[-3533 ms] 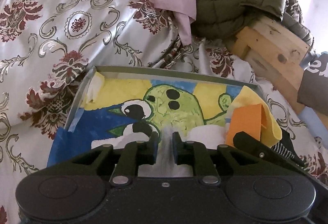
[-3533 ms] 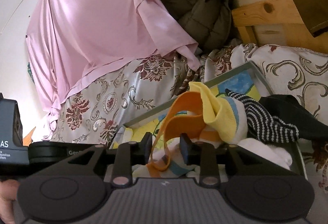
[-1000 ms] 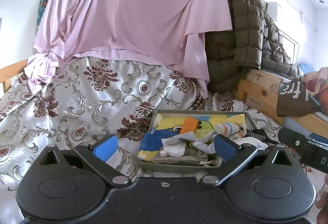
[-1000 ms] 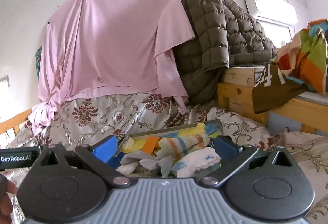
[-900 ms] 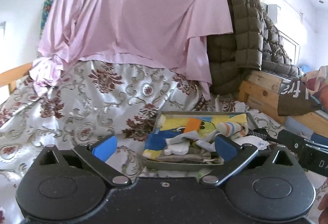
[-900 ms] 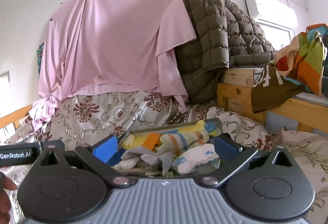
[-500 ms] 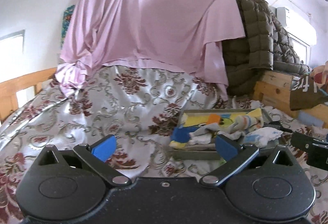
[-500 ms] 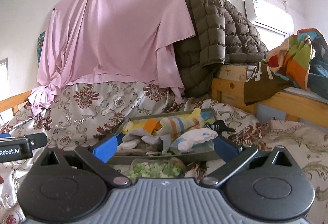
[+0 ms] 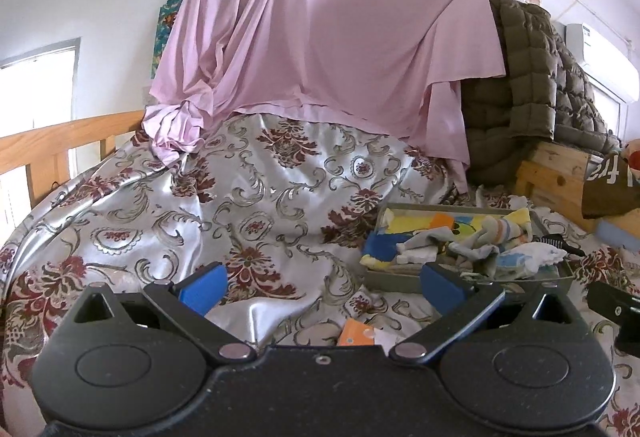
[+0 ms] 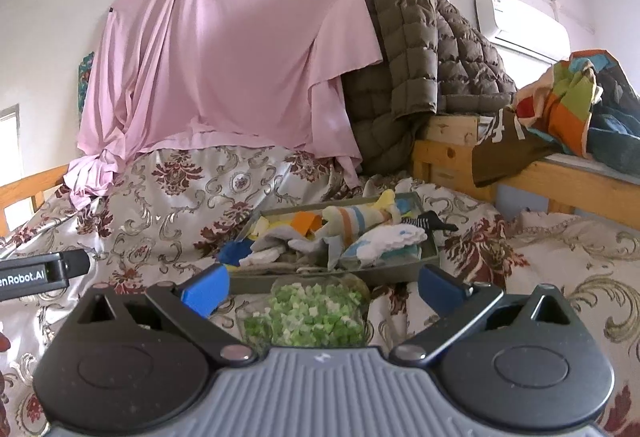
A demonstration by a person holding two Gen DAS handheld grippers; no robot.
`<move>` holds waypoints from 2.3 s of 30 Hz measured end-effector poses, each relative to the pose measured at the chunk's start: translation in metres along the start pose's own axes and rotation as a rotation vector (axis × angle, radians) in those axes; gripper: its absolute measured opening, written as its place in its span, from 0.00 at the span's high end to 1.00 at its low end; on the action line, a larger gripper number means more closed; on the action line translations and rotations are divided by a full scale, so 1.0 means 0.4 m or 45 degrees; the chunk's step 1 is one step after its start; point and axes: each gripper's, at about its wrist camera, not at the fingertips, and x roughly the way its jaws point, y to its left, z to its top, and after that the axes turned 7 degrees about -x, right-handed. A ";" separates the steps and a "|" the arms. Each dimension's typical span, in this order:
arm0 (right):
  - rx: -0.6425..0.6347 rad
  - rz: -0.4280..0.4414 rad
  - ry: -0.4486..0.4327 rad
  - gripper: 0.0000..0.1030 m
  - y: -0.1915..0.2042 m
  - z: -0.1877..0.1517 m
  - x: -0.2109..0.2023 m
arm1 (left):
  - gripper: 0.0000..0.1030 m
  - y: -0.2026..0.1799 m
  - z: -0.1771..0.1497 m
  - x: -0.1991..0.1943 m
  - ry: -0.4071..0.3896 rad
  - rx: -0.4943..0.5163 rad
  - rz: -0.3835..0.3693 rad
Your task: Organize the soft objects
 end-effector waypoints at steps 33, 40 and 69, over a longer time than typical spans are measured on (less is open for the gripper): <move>-0.026 -0.036 0.151 0.00 0.058 -0.105 -0.090 | 0.01 0.056 -0.133 -0.102 0.136 0.072 0.046; -0.042 -0.035 0.133 0.00 0.065 -0.107 -0.108 | 0.01 0.054 -0.141 -0.112 0.130 0.100 0.052; -0.058 -0.045 0.179 0.00 0.069 -0.125 -0.113 | 0.01 0.040 -0.156 -0.125 0.097 0.152 0.036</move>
